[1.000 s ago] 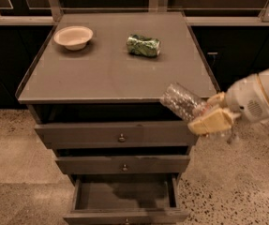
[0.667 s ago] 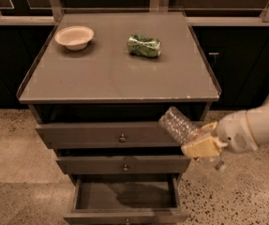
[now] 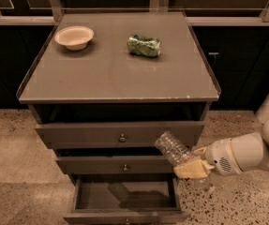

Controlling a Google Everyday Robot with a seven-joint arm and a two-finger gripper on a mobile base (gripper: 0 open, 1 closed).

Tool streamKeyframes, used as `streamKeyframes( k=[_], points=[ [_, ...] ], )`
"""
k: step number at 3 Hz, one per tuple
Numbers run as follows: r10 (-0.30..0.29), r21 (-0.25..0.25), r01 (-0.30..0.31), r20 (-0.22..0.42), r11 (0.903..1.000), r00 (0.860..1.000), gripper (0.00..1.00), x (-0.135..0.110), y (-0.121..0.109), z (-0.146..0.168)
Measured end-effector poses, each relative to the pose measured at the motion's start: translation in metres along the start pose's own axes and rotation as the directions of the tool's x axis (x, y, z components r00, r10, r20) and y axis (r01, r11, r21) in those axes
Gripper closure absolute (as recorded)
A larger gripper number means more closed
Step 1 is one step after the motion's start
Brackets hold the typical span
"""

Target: Place water bottle into bottom drawer

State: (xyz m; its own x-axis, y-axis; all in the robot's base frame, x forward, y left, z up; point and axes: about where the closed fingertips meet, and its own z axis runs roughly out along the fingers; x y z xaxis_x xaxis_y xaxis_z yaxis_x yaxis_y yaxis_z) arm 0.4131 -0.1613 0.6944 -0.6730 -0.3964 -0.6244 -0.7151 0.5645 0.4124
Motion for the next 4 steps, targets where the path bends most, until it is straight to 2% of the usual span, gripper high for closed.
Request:
streamKeyframes(
  k=[1, 2, 3, 4],
  points=[
    [0.080, -0.024, -0.081, -0.019, 0.9965, 0.997, 1.00, 0.022, -0.012, 0.014],
    [0.180, -0.046, -0.182, -0.048, 0.9822, 0.983, 1.00, 0.064, -0.033, 0.046],
    [0.261, -0.049, -0.264, -0.062, 0.9633, 0.963, 1.00, 0.105, -0.053, 0.082],
    [0.261, -0.049, -0.264, -0.063, 0.9632, 0.963, 1.00, 0.105, -0.053, 0.082]
  ],
)
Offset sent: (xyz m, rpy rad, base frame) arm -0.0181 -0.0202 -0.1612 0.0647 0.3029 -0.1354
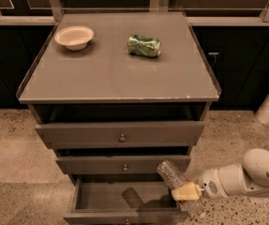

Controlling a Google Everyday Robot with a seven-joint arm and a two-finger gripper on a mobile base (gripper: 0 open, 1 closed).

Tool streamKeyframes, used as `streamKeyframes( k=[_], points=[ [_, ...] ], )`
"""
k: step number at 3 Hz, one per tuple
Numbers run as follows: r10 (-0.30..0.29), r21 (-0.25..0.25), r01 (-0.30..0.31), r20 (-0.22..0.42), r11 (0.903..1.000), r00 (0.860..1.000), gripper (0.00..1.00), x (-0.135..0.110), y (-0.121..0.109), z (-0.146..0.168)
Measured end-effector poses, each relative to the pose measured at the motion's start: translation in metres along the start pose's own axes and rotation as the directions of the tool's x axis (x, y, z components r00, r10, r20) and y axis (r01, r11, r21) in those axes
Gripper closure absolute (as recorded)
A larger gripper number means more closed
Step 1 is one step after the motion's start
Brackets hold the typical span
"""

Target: Place water bottle into bottom drawer

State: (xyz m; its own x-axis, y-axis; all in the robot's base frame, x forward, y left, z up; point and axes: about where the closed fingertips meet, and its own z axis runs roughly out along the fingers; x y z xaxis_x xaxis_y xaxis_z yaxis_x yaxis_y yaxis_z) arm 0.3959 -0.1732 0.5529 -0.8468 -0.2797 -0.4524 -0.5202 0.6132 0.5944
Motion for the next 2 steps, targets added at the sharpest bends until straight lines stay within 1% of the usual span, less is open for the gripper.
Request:
streamKeyframes(
  k=[1, 2],
  points=[
    [0.046, -0.021, -0.046, -0.033, 0.9987, 0.998, 1.00, 0.006, -0.017, 0.019],
    [0.131, -0.050, -0.134, -0.067, 0.9896, 0.989, 1.00, 0.025, -0.056, 0.055]
  ],
)
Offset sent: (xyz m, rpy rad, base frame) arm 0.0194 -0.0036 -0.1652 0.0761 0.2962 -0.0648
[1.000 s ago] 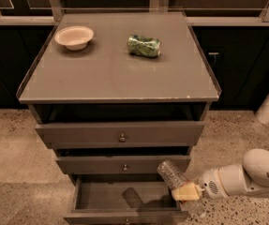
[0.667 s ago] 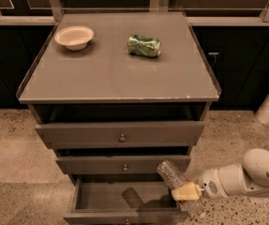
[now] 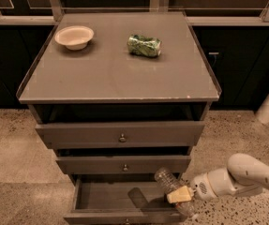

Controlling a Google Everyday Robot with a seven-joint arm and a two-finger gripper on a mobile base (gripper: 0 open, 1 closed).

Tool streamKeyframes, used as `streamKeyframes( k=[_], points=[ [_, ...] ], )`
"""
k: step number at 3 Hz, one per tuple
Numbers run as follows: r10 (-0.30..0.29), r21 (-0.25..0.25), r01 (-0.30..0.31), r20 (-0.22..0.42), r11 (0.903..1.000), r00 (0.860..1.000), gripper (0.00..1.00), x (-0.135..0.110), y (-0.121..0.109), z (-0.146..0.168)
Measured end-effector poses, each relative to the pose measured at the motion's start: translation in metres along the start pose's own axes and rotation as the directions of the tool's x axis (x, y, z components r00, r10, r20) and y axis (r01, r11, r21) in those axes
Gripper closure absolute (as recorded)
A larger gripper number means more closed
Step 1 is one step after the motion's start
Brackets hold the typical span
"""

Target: Place water bottle into bottom drawer

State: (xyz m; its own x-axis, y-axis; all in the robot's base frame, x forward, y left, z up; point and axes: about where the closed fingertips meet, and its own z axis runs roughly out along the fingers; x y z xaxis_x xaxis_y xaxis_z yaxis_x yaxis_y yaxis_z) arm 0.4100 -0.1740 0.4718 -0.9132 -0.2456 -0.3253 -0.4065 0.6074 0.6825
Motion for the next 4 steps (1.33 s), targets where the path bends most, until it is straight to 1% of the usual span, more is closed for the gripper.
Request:
streamKeyframes(
  k=[1, 2, 3, 4],
  points=[
    [0.090, -0.025, -0.090, -0.029, 0.9956, 0.996, 1.00, 0.019, -0.036, 0.037],
    [0.178, -0.026, -0.179, -0.046, 0.9835, 0.983, 1.00, 0.038, -0.068, 0.066],
    [0.185, -0.033, -0.187, -0.052, 0.9818, 0.981, 1.00, 0.043, -0.069, 0.071],
    [0.218, -0.045, -0.220, -0.041, 0.9745, 0.975, 1.00, 0.044, -0.081, 0.083]
  ],
)
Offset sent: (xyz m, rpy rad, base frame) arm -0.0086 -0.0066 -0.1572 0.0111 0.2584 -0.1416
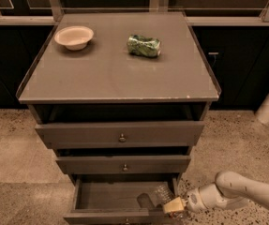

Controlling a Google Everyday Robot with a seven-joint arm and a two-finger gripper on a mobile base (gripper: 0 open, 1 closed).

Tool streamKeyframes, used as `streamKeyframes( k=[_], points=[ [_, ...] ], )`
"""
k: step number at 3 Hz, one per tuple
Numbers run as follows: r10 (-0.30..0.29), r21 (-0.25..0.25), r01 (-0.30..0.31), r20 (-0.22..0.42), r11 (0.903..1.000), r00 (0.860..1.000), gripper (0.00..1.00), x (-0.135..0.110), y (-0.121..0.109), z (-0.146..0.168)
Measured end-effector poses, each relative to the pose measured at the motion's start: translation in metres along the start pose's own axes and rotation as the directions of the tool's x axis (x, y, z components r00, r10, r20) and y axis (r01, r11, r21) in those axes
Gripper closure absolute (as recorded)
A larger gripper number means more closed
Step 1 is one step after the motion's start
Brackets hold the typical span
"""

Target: Place water bottle into bottom drawer

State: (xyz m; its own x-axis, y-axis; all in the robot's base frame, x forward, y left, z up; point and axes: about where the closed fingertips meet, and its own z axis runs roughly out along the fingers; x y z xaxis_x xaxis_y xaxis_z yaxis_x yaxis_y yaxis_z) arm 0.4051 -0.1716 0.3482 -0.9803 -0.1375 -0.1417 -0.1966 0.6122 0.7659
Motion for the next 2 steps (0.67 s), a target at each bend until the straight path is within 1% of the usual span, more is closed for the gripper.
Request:
streamKeyframes(
  k=[1, 2],
  points=[
    [0.028, -0.041, -0.028, -0.004, 0.9987, 1.000, 1.00, -0.007, -0.016, 0.037],
    [0.067, -0.077, -0.067, 0.000, 0.9948, 0.998, 1.00, -0.015, -0.035, 0.079]
  ],
)
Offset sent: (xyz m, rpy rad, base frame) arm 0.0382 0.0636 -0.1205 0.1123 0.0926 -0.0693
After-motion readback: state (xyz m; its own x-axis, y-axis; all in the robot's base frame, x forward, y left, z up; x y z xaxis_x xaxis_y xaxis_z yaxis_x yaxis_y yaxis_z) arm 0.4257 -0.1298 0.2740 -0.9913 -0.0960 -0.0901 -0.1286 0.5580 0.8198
